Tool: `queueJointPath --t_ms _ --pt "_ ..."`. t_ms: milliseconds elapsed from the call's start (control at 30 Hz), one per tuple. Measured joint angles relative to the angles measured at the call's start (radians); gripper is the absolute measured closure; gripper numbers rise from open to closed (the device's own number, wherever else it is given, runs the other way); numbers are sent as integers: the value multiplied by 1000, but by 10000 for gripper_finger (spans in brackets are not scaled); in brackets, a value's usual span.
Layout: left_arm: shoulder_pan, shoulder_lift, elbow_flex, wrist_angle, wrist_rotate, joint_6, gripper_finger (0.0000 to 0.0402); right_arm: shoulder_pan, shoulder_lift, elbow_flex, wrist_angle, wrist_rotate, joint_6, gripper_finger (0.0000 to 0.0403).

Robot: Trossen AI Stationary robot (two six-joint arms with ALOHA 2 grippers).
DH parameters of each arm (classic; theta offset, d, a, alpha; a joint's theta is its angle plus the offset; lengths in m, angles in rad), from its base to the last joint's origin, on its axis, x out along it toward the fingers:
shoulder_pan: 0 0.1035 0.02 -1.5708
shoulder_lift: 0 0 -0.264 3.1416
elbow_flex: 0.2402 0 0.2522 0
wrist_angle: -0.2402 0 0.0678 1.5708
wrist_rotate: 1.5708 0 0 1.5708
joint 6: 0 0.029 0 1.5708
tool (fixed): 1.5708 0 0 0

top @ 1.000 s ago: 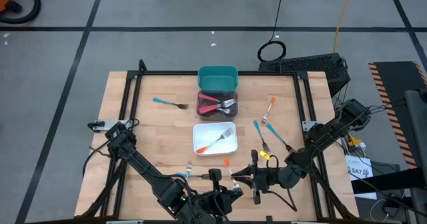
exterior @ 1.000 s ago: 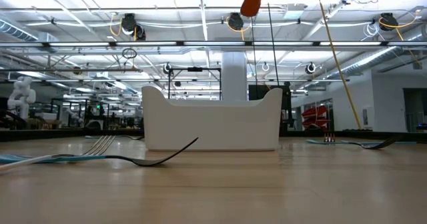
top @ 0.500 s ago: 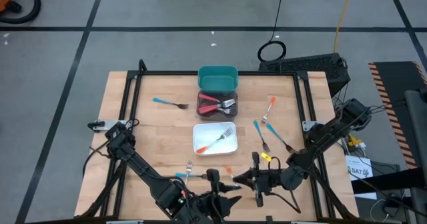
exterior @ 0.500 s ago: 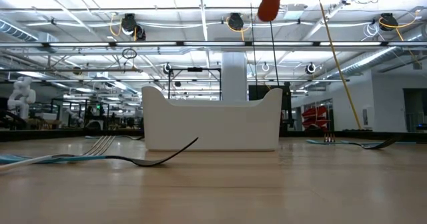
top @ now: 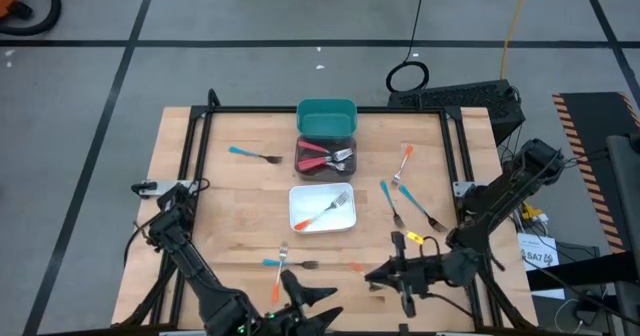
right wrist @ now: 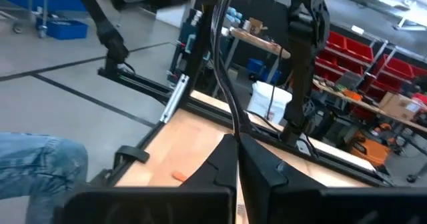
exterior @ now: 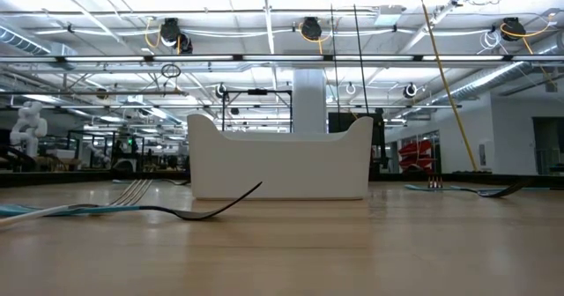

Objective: Sort silverware by color (type)
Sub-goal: Put the left orange fork into the white bin

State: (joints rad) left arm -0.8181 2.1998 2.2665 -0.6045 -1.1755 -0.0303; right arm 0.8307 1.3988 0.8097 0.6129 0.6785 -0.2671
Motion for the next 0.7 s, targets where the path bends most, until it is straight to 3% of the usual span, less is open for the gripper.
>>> queueJointPath --t_ms 267,467,700 --pt "46 0 1 -111 5 -71 204 75 -106 -67 13 -48 -71 403" --pt "101 36 2 -125 69 -121 204 80 -160 -183 208 -112 -135 403" --pt "144 97 2 -24 126 -17 204 81 -198 -312 389 -186 -233 403"
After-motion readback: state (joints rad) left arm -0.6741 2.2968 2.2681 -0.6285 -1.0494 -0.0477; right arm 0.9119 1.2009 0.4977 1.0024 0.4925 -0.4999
